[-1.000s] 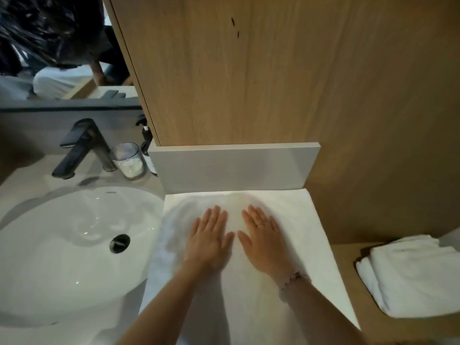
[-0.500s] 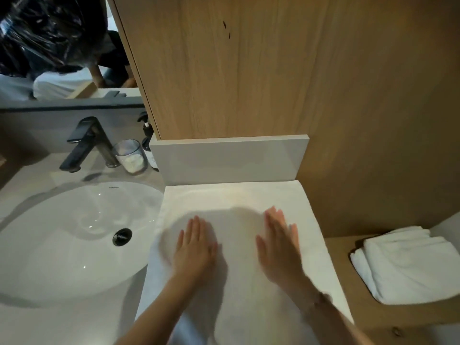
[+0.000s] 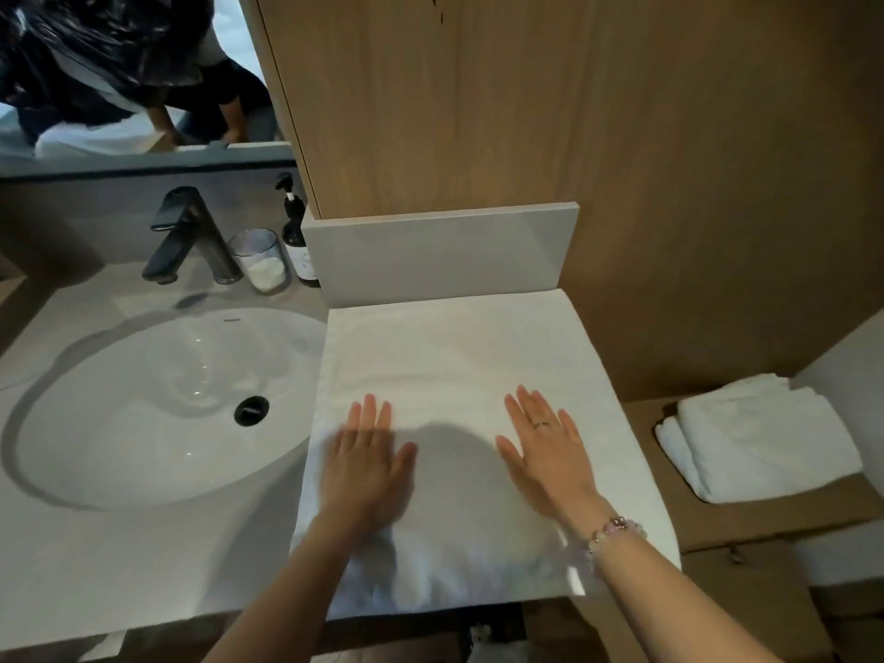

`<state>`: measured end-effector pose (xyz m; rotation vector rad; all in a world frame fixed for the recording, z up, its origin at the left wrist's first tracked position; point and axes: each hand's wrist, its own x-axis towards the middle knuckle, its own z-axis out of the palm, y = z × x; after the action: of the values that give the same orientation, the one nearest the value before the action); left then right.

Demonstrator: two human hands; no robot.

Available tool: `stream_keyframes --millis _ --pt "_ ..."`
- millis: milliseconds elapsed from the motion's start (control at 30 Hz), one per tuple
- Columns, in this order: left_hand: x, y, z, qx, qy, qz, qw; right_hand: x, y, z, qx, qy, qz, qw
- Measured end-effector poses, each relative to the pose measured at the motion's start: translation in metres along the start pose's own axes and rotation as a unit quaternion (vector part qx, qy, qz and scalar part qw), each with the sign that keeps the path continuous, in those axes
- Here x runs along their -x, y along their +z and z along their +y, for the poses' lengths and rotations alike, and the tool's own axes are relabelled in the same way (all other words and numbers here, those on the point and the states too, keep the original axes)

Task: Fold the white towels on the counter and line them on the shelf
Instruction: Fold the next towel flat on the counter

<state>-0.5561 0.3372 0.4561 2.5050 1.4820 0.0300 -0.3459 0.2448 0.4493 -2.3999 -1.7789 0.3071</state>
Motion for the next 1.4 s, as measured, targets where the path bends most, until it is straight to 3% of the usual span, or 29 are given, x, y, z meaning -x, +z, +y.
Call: stream_keyframes --millis 267,400,500,600,667,733,800,967,1200,1400 --pt "0.011 0.003 -0.028 0.002 -0.013 0.057 0.998 0.016 -0.02 0.046 0.011 0.115 -0.021 0.993" --pt "0.011 -0.001 -0.036 -0.002 -0.095 0.002 0.995 0.016 -0.022 0.05 0.022 0.12 -0.038 0.992" --pt "0.019 -0.003 -0.017 -0.004 -0.12 0.009 0.993 0.022 -0.022 0.037 0.023 0.104 -0.013 0.994" --pt "0.048 0.006 0.028 0.023 -0.051 0.076 0.996 0.04 -0.016 -0.002 -0.028 0.026 0.004 0.999" --pt "0.074 0.013 0.058 0.028 -0.015 0.049 0.998 0.06 -0.003 -0.033 -0.016 -0.029 0.016 0.999" --pt "0.088 0.02 0.078 0.042 -0.023 0.005 0.999 0.071 0.007 -0.044 -0.023 -0.05 -0.021 0.998" --pt "0.089 0.03 0.078 0.035 -0.02 0.026 0.999 0.074 0.011 -0.036 0.005 -0.055 -0.057 0.997" --pt "0.089 0.03 0.058 0.034 -0.001 0.024 0.999 0.071 0.005 -0.015 0.029 -0.145 -0.053 0.988" --pt "0.097 0.027 0.041 0.034 -0.058 0.027 0.997 0.075 -0.002 0.015 0.0 -0.104 0.019 0.994" --pt "0.11 0.029 0.027 0.019 -0.11 0.053 0.992 0.078 -0.009 0.044 0.011 -0.029 -0.032 0.999"
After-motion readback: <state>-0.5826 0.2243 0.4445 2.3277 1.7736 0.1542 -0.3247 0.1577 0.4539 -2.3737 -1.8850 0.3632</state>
